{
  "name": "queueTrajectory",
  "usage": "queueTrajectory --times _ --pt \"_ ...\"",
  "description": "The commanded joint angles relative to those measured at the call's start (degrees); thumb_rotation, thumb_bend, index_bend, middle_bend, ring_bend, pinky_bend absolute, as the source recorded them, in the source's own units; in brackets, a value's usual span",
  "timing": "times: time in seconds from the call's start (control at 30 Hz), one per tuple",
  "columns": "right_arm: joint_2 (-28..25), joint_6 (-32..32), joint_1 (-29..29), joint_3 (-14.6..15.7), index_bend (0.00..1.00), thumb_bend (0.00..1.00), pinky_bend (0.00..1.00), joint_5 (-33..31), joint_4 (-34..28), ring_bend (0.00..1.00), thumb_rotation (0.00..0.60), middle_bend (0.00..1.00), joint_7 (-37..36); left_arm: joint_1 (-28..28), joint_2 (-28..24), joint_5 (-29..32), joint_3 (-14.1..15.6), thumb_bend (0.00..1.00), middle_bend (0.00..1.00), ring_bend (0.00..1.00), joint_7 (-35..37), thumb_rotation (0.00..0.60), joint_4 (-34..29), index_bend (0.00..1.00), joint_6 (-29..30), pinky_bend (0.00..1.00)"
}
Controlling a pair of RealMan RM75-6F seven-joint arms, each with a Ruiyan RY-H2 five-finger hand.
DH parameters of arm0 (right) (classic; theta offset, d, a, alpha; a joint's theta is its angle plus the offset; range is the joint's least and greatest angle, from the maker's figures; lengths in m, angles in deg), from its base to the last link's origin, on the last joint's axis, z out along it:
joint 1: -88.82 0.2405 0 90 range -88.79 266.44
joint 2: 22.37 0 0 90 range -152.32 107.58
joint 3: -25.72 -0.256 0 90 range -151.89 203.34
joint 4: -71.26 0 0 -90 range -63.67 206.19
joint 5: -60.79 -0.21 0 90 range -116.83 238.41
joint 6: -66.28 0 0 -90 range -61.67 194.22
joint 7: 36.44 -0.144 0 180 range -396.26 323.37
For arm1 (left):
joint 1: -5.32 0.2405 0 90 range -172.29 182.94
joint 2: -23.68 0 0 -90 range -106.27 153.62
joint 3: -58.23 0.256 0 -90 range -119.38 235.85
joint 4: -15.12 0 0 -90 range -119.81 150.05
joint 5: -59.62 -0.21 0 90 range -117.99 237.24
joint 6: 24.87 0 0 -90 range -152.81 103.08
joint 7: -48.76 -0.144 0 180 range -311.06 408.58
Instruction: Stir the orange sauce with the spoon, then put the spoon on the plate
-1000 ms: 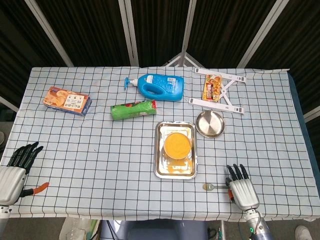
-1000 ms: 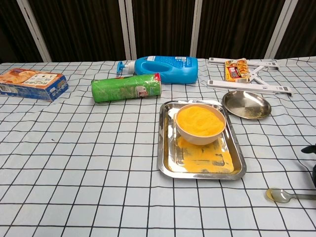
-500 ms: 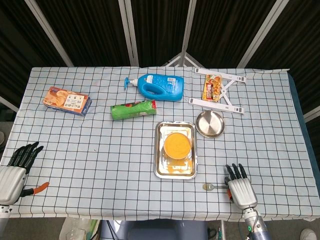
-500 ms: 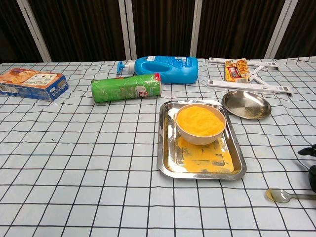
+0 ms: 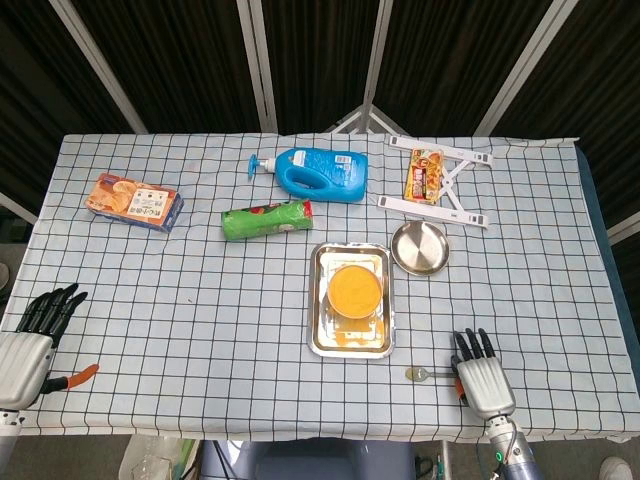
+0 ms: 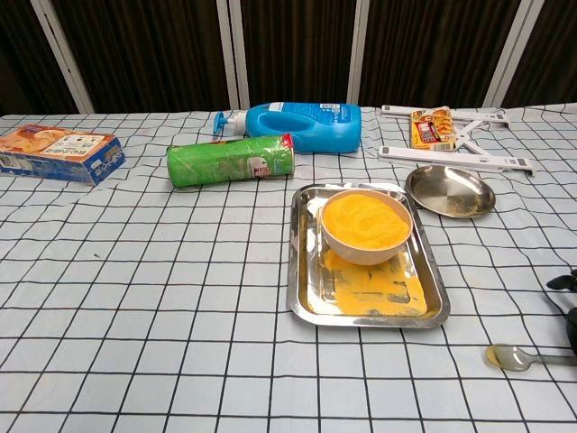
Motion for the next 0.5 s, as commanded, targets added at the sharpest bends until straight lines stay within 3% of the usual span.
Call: queueTrajectory --times 0.03,0.5 --pt "0.0 0.0 0.0 0.1 0.54 0.45 0.00 0.0 0.1 0.00 0.600 0.14 0.1 0.0 0.0 0.0 0.0 0.00 0.00 0.00 0.0 0.600 0.0 0.00 0.0 0.00" --pt "-0.4 0.2 0.1 0.2 0.58 0.45 0.00 -0.4 -0.6 0.00 0.600 0.15 -0.1 0.0 0.0 0.0 0.0 0.00 0.00 0.00 0.1 0.600 0.0 0.00 -0.1 0.00"
